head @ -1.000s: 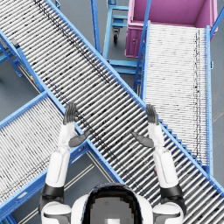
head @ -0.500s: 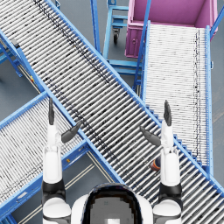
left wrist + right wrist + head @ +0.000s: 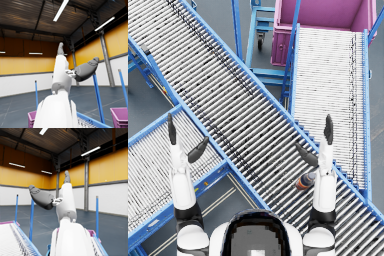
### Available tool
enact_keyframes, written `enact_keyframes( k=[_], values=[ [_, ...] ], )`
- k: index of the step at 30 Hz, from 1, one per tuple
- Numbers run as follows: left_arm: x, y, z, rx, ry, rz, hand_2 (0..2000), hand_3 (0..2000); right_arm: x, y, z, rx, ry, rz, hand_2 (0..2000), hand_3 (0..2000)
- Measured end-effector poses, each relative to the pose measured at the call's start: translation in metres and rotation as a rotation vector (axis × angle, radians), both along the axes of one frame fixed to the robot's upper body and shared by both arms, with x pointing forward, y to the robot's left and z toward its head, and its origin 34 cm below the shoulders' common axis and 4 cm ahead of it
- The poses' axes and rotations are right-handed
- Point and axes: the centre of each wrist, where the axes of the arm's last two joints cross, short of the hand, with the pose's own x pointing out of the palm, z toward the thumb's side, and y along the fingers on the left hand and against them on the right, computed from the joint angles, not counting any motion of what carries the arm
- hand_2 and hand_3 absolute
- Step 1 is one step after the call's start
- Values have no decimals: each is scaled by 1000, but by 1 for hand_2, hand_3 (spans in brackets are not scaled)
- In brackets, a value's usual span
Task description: Pick up the oil and place it on the left assembly line, put the cola on the right, and keep Sprite still
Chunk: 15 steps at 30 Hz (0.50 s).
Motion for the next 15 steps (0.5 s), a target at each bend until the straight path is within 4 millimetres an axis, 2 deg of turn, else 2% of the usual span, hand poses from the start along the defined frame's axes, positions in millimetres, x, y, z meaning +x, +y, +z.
enact_keyframes(
  k=[15],
  values=[
    [0,-2,-4,-6,14,-6,0,0,4,-2,-3,21,14,-7,0,0]
  ],
)
